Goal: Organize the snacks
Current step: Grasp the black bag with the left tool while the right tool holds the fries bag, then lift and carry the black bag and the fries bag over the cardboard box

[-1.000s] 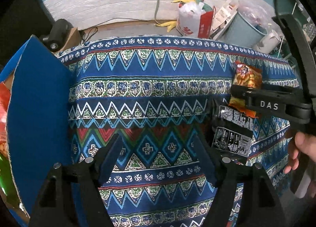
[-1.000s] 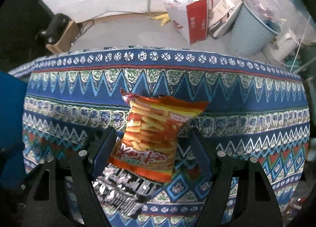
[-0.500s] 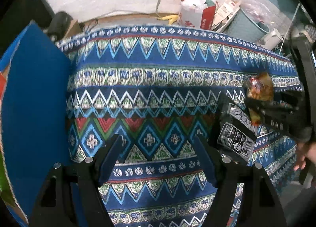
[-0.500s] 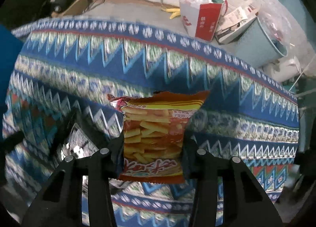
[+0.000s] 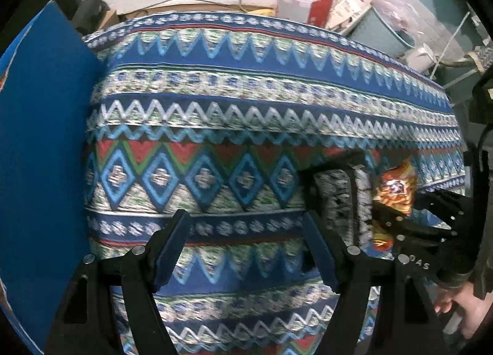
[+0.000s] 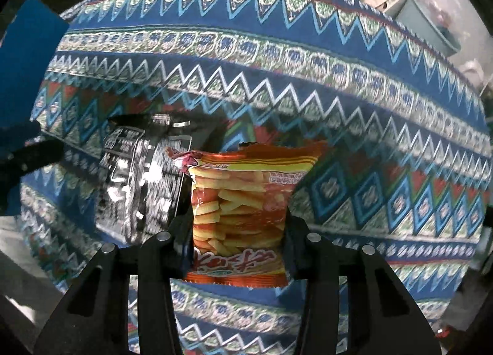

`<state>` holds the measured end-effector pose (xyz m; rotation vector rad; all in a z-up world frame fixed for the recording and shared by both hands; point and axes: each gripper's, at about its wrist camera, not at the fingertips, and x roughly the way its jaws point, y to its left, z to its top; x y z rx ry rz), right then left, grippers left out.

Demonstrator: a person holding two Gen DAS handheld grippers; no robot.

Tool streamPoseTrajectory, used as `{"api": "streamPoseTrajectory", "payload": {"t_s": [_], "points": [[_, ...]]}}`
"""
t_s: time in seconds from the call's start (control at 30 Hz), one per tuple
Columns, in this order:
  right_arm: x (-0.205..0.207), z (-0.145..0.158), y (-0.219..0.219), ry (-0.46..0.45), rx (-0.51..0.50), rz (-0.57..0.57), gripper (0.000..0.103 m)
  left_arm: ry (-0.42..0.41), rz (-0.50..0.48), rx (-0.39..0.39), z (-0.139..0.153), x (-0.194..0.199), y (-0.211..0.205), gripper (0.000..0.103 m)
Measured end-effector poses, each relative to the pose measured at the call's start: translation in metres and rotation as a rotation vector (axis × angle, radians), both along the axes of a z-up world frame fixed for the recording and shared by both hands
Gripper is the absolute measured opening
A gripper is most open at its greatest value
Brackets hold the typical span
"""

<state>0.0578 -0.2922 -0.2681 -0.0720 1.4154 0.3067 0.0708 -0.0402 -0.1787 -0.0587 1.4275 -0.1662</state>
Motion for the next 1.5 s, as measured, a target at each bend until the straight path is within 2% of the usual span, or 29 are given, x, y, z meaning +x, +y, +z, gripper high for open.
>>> {"api": "streamPoseTrajectory", "payload": {"t_s": [0.13,0.2,0.3,0.47,0.67,0.8,0.97,1.0,1.07,1.17,1.3,1.5], "points": [[-0.013,0.004,-0.015,-0.025,-0.020,-0.019,0.043,0.011,0.023,-0.038,0.002,-0.007,-0.020,0.081],[-0.013,0.005,-0.027,-0.034,-0.012,-0.046,0.043,0.034,0.049,-0.083,0.002,-0.006,-0.033,0.082],[-0.013,0.007,-0.044,-0.051,-0.011,-0.074,0.043,0.059,0.084,-0.116,-0.003,-0.006,-0.050,0.089],[-0.012,0.009,-0.075,-0.073,-0.011,-0.114,0.043,0.131,0.093,-0.094,-0.024,-0.003,-0.082,0.089],[-0.019,0.006,-0.108,-0.081,0.007,-0.139,0.043,0.120,0.075,0.000,-0.037,-0.005,-0.110,0.089],[-0.024,0.005,-0.129,-0.074,0.017,-0.165,0.043,0.127,0.065,0.034,-0.051,-0.002,-0.126,0.090],[-0.032,0.013,-0.149,-0.080,0.030,-0.186,0.043,0.083,-0.002,0.094,-0.057,0.003,-0.156,0.091],[-0.030,0.013,-0.155,-0.081,0.033,-0.189,0.043,0.070,-0.021,0.110,-0.058,0.003,-0.164,0.089],[-0.029,0.017,-0.158,-0.092,0.037,-0.188,0.043,0.038,-0.049,0.155,-0.058,0.004,-0.178,0.077],[-0.025,0.025,-0.159,-0.113,0.028,-0.186,0.043,0.017,-0.091,0.156,-0.056,0.002,-0.188,0.066],[-0.015,0.032,-0.147,-0.135,0.025,-0.171,0.043,-0.001,-0.114,0.143,-0.052,-0.002,-0.189,0.066],[-0.013,0.048,-0.131,-0.188,0.014,-0.144,0.043,-0.048,-0.131,0.151,-0.031,-0.013,-0.152,0.066]]}}
